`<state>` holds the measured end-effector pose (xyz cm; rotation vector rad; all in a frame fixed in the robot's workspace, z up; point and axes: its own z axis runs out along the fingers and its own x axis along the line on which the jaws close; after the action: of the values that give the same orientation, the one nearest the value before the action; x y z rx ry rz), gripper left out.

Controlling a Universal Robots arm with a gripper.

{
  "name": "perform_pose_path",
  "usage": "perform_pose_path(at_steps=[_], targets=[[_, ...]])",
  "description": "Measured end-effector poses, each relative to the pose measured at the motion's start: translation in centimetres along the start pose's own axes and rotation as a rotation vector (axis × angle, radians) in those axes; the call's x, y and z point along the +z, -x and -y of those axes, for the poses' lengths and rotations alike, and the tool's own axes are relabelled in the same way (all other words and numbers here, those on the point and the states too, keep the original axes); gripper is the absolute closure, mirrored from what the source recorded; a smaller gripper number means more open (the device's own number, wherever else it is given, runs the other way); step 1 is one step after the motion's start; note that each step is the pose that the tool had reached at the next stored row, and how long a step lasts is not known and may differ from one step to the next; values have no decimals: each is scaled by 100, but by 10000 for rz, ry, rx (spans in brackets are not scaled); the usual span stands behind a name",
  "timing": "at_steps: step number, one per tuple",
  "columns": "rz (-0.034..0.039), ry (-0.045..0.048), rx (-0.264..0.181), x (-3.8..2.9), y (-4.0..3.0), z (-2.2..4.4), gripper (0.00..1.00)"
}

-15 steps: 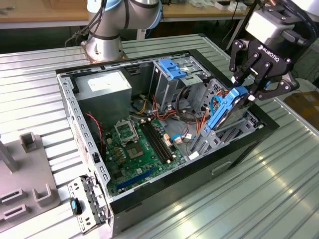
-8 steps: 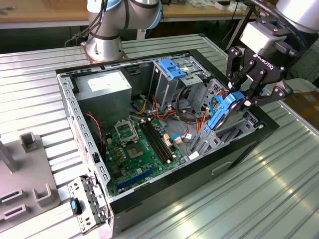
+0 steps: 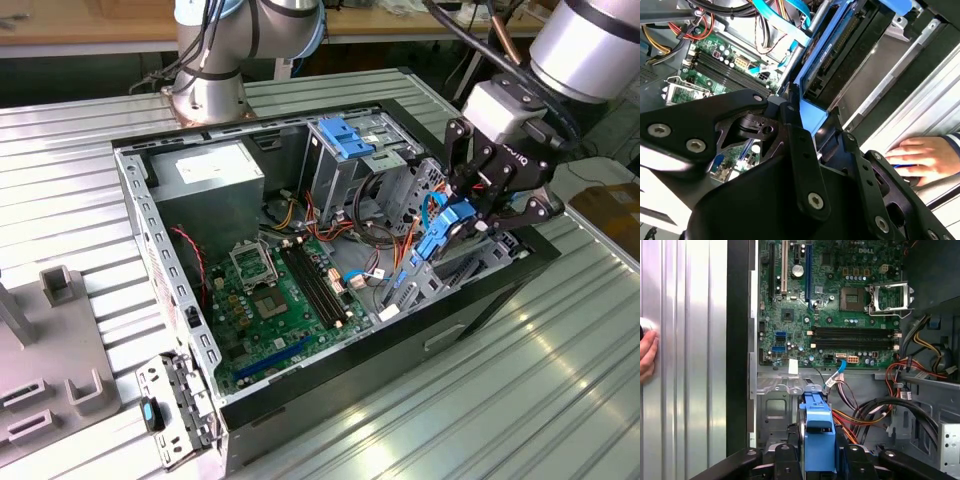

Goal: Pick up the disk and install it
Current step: 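Insert the disk into the insertion slot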

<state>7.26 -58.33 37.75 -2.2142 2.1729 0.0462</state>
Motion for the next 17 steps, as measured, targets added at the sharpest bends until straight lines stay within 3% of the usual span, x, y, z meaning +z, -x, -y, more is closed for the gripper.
perform_pose_path(at_steps=[3, 8, 10, 14, 16, 17], targets=[[3, 0, 0, 77, -4, -1, 64], [10, -2, -1, 87, -5, 0, 62], [2, 0, -1, 83, -4, 0, 50], [4, 0, 1, 87, -4, 4, 50], [3, 0, 1, 88, -6, 53, 50], [3, 0, 0, 89, -7, 111, 50]])
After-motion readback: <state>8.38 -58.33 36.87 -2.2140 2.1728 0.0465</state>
